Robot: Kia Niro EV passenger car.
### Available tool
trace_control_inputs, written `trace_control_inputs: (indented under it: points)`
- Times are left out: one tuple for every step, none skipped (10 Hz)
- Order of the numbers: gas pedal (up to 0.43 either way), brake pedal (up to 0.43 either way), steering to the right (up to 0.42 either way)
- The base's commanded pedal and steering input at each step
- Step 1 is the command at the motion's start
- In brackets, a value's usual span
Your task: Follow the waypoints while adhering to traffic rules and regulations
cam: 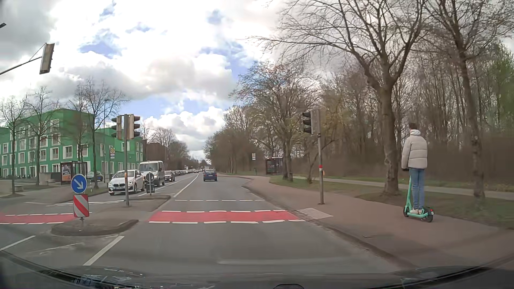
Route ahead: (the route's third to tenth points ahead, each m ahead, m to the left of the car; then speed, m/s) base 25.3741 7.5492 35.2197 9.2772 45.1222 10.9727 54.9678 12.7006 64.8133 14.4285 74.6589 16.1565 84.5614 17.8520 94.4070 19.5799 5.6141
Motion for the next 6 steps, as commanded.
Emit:
trace_control_inputs:
  points:
    - [0.209, 0.0, -0.132]
    - [0.22, 0.0, -0.132]
    - [0.228, 0.0, -0.132]
    - [0.24, 0.0, -0.132]
    - [0.26, 0.0, -0.128]
    - [0.287, 0.0, -0.111]
